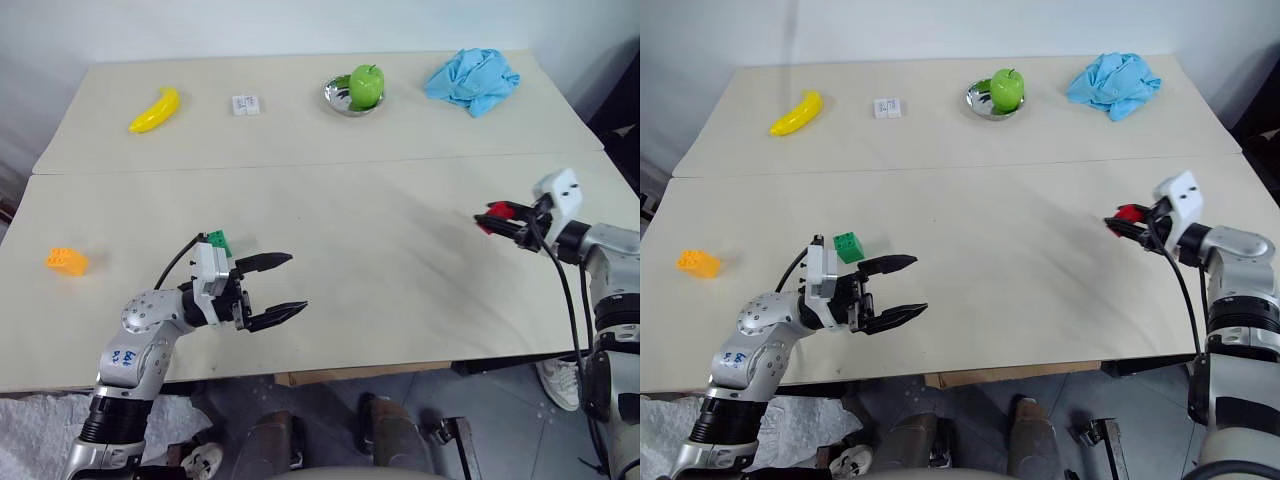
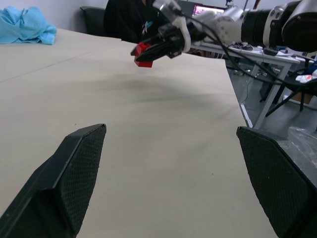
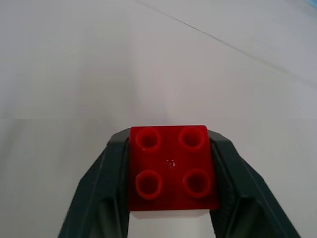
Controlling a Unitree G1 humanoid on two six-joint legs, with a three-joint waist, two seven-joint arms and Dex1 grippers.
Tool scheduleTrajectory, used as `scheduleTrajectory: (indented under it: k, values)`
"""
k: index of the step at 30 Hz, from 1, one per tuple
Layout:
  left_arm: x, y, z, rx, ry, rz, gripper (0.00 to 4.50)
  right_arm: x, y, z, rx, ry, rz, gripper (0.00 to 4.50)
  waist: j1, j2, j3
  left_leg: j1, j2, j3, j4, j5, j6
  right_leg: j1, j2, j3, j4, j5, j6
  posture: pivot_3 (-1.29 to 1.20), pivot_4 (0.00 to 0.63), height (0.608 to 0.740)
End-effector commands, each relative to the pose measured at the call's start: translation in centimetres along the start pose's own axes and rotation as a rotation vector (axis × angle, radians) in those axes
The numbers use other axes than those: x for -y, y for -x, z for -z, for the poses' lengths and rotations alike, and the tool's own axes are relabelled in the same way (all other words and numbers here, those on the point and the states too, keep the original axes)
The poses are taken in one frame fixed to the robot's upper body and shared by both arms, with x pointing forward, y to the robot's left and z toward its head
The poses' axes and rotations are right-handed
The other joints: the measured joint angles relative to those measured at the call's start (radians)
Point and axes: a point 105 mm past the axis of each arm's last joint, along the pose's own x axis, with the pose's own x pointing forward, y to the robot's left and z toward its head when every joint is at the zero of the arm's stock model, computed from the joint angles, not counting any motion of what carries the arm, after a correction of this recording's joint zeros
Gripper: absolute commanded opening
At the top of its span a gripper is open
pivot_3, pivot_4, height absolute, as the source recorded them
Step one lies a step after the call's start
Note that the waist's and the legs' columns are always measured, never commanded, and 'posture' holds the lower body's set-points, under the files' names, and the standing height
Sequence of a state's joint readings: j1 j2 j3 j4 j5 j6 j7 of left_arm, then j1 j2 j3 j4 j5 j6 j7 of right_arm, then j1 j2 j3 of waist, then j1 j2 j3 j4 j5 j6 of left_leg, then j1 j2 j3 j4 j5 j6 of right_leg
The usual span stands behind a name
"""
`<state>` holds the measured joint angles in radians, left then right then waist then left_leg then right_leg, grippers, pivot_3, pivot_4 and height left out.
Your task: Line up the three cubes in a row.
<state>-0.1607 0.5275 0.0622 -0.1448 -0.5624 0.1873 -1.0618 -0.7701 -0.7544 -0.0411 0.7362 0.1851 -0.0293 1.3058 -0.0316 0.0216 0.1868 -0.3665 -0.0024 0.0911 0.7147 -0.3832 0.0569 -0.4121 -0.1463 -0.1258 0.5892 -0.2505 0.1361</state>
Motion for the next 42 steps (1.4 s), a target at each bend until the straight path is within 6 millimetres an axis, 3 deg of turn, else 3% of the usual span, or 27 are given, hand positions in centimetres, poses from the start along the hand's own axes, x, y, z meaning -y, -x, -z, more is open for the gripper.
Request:
scheduleTrajectory:
  k: [1,7,13,17,23,26,29,32,36,42]
  values:
    - [0.2,2.1,0.0,-0.007,-0.005,-0.011,4.5,-4.3,-2.6,-2.5,-0.02,0.159,-0.344,1.54,0.001,0.0,0.0,0.0,0.001,0.0,0.0,0.0,0.0,0.0,0.001,0.0,0.0,0.0,0.0,0.0,0.15,0.74]
    - [0.8,4.1,1.9,-0.093,0.051,-0.028,4.5,-6.3,-5.9,-2.4,-0.058,0.24,-0.509,1.54,0.008,0.0,0.0,-0.001,-0.002,-0.003,0.002,0.0,0.0,0.0,-0.002,-0.001,0.001,0.0,0.0,0.0,0.15,0.74]
    - [0.9,4.6,1.7,-0.084,0.036,-0.073,4.5,-7.2,-7.6,-1.3,-0.086,0.26,-0.604,1.54,0.001,0.0,0.0,-0.002,-0.002,-0.007,0.001,0.0,-0.001,0.001,-0.002,-0.004,0.0,-0.001,-0.001,0.0,0.15,0.74]
    - [1.4,4.8,1.6,-0.086,0.037,-0.082,4.5,-7.2,-8.3,-1.6,-0.045,0.248,-0.604,1.54,-0.002,0.0,0.0,-0.002,-0.002,-0.007,0.0,0.0,-0.001,0.001,-0.002,-0.005,0.001,-0.001,-0.002,0.0,0.15,0.74]
    - [1.4,5.7,1.5,-0.108,0.03,-0.114,4.5,-7.2,-8.6,-2.2,0.009,0.263,-0.598,3.47,-0.003,0.0,0.0,-0.002,-0.001,-0.007,0.001,0.0,-0.001,0.001,-0.002,-0.005,0.001,-0.001,-0.002,0.0,0.15,0.74]
    - [0.9,6.3,1.1,-0.1,0.001,-0.175,4.5,-6.3,-8.0,-3.7,0.096,0.32,-0.543,4.47,0.0,0.0,0.001,-0.002,-0.002,-0.007,0.001,0.0,-0.001,0.001,-0.002,-0.005,0.001,-0.001,-0.002,0.0,0.15,0.74]
    - [0.3,8.0,1.0,-0.07,-0.006,-0.308,4.5,-5.2,-6.3,-5.6,0.228,0.342,-0.456,4.49,0.0,0.001,0.001,-0.002,-0.002,-0.007,0.0,0.0,-0.001,0.001,-0.002,-0.005,0.001,-0.001,-0.002,0.0,0.15,0.74]
    - [-0.3,10.2,1.0,-0.032,-0.005,-0.481,4.5,-5.1,-4.2,-6.0,0.307,0.342,-0.407,4.49,0.004,0.001,0.001,-0.002,-0.002,-0.009,0.0,0.0,-0.002,0.001,-0.002,-0.006,0.0,-0.001,-0.002,0.0,0.15,0.74]
    - [0.2,13.7,1.8,-0.029,-0.007,-0.707,4.5,-5.9,-1.3,-5.3,0.4,0.265,-0.331,4.49,0.006,0.0,0.001,-0.003,-0.002,-0.012,0.0,-0.001,-0.003,0.003,-0.002,-0.007,-0.001,-0.001,-0.003,0.0,0.15,0.74]
    - [1.7,17.6,3.8,-0.046,0.028,-0.952,4.5,-9.0,0.4,-3.7,0.479,0.064,-0.197,4.49,0.009,0.0,0.001,-0.002,-0.002,-0.011,0.0,-0.002,-0.003,0.002,-0.003,-0.008,-0.001,-0.001,-0.003,0.0,0.15,0.74]
